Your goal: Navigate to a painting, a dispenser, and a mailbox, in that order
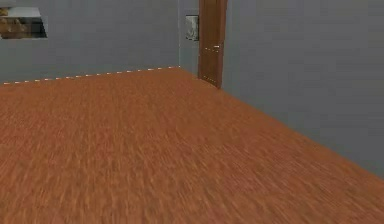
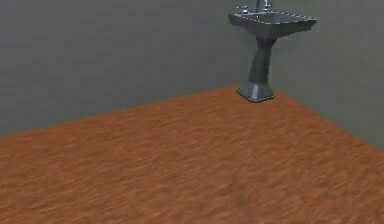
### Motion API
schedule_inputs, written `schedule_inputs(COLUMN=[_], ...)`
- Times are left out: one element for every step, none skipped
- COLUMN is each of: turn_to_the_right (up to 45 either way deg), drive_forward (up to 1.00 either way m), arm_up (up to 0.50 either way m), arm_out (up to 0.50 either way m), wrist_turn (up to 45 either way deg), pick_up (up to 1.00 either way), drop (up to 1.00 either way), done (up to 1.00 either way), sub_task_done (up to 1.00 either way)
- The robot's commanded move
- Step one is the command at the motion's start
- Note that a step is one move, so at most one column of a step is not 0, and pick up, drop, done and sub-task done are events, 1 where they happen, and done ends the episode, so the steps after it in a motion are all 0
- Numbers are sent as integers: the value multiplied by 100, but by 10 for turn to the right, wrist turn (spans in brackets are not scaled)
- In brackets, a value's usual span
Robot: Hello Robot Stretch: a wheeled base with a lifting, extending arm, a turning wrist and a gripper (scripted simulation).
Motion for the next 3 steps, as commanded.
schedule_inputs(turn_to_the_right=[0,0,0], drive_forward=[100,100,100], arm_up=[0,0,0], arm_out=[0,0,0], wrist_turn=[0,0,0], pick_up=[0,0,0], drop=[0,0,0], done=[0,0,0], sub_task_done=[0,0,0])
